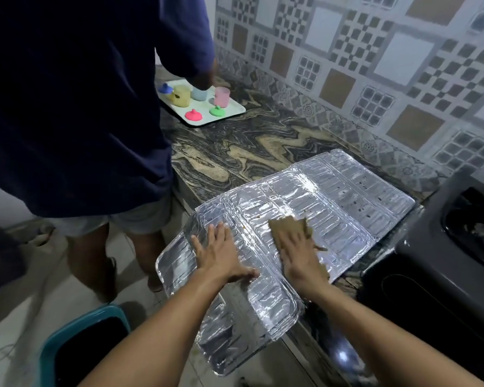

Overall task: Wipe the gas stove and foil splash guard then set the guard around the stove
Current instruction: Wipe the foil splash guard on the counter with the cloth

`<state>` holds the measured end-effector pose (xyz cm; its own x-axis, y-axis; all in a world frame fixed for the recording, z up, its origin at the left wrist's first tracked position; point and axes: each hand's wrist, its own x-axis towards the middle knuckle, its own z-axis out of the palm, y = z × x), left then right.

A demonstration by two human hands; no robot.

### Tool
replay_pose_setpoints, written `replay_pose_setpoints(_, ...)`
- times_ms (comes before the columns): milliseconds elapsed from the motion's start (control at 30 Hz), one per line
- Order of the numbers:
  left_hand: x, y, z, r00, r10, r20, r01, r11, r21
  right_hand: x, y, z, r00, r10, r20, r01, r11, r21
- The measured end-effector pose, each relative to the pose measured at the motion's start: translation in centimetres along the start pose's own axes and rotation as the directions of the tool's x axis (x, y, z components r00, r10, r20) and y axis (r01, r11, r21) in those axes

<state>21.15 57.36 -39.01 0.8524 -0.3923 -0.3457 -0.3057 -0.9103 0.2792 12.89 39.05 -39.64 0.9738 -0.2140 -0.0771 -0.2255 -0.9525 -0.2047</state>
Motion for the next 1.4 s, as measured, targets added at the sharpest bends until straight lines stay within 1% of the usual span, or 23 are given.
replay_pose_setpoints(67,0.1,-0.1,0.0,1.000,-0.003,-0.007,0.002,1.000,-0.019,-0.8,-1.9,0.3,0.982,-0.177,0.071,0.175,0.984,0.029)
replay_pose_setpoints(133,0.0,-0.1,0.0,1.000,-0.006,-0.026,0.006,1.000,-0.009,0.1,-2.0,0.5,0.966,-0.247,0.083,0.248,0.969,-0.007)
replay_pose_setpoints(200,-0.1,-0.1,0.0,0.999,-0.016,-0.036,0.015,1.000,-0.012,2.4,-0.3,0.8,0.974,-0.223,0.030,0.224,0.974,-0.043)
replay_pose_setpoints(300,-0.3,0.0,-0.1,0.999,-0.027,-0.042,0.027,1.000,-0.002,5.8,2.3,0.6,0.996,-0.066,-0.055,0.064,0.997,-0.037)
replay_pose_setpoints(333,-0.3,0.1,-0.2,0.999,-0.026,-0.043,0.026,1.000,0.002,6.6,2.5,0.4,0.991,-0.020,-0.129,0.023,0.999,0.024)
replay_pose_setpoints(367,-0.2,0.0,-0.2,0.999,-0.026,-0.044,0.026,1.000,0.001,7.0,2.4,0.1,0.977,0.040,-0.207,-0.008,0.988,0.153)
replay_pose_setpoints(433,-0.2,0.1,-0.3,0.999,-0.025,-0.038,0.025,1.000,-0.015,7.2,1.3,-1.0,0.945,0.145,-0.295,-0.003,0.901,0.433)
replay_pose_setpoints(467,-0.2,0.2,-0.3,0.999,-0.025,-0.038,0.024,0.999,-0.026,6.8,0.5,-1.7,0.947,0.157,-0.281,0.013,0.853,0.521)
replay_pose_setpoints(500,-0.2,0.2,-0.2,0.999,-0.028,-0.044,0.026,0.999,-0.039,6.5,-0.5,-2.3,0.954,0.124,-0.271,0.048,0.832,0.552)
replay_pose_setpoints(533,-0.2,0.2,-0.2,0.998,-0.031,-0.051,0.028,0.998,-0.052,6.0,-1.4,-2.5,0.958,0.044,-0.283,0.126,0.821,0.556)
replay_pose_setpoints(600,-0.2,0.2,-0.2,0.998,-0.029,-0.060,0.024,0.997,-0.072,5.2,-3.2,-2.5,0.947,-0.160,-0.277,0.289,0.798,0.528)
replay_pose_setpoints(633,-0.1,0.2,-0.1,0.998,-0.025,-0.064,0.020,0.997,-0.080,5.0,-3.7,-1.9,0.934,-0.264,-0.241,0.350,0.811,0.469)
replay_pose_setpoints(700,-0.2,0.2,0.0,0.997,-0.020,-0.075,0.014,0.996,-0.086,4.9,-4.2,-0.9,0.909,-0.411,-0.069,0.415,0.882,0.222)
replay_pose_setpoints(733,-0.2,0.2,0.0,0.996,-0.022,-0.081,0.015,0.996,-0.082,5.2,-4.1,-0.2,0.902,-0.432,0.025,0.426,0.897,0.118)
replay_pose_setpoints(800,-0.2,0.2,0.1,0.996,-0.031,-0.081,0.025,0.997,-0.076,6.2,-3.6,0.5,0.899,-0.425,0.102,0.423,0.905,0.041)
replay_pose_setpoints(933,-0.1,0.3,-0.2,0.997,-0.058,-0.057,0.054,0.997,-0.059,9.1,-3.0,0.5,0.920,-0.380,0.096,0.384,0.923,-0.027)
replay_pose_setpoints(1033,0.2,0.4,-0.5,0.996,-0.069,-0.048,0.068,0.997,-0.024,11.6,-2.4,0.2,0.964,-0.257,0.068,0.263,0.960,-0.099)
replay_pose_setpoints(1100,0.3,0.6,-0.7,0.997,-0.074,-0.032,0.073,0.997,-0.026,13.3,-1.6,-0.3,0.988,-0.140,0.070,0.145,0.987,-0.073)
replay_pose_setpoints(1167,0.3,0.6,-0.7,0.997,-0.075,-0.020,0.075,0.997,-0.031,14.1,-1.1,-0.7,0.994,-0.081,0.072,0.087,0.993,-0.076)
replay_pose_setpoints(1233,0.3,0.7,-0.6,0.997,-0.082,-0.014,0.081,0.996,-0.036,13.6,-1.5,-0.3,0.988,-0.130,0.077,0.139,0.981,-0.131)
replay_pose_setpoints(1300,0.4,0.8,-0.6,0.996,-0.085,-0.016,0.084,0.995,-0.055,12.4,-2.4,0.5,0.951,-0.298,0.079,0.307,0.940,-0.151)
replay_pose_setpoints(1333,0.4,0.9,-0.6,0.996,-0.083,-0.015,0.082,0.994,-0.067,11.7,-2.8,0.6,0.920,-0.380,0.097,0.390,0.911,-0.132)
replay_pose_setpoints(1400,0.5,0.9,-0.7,0.997,-0.078,-0.010,0.077,0.994,-0.077,11.0,-3.1,0.3,0.881,-0.452,0.138,0.462,0.886,-0.045)
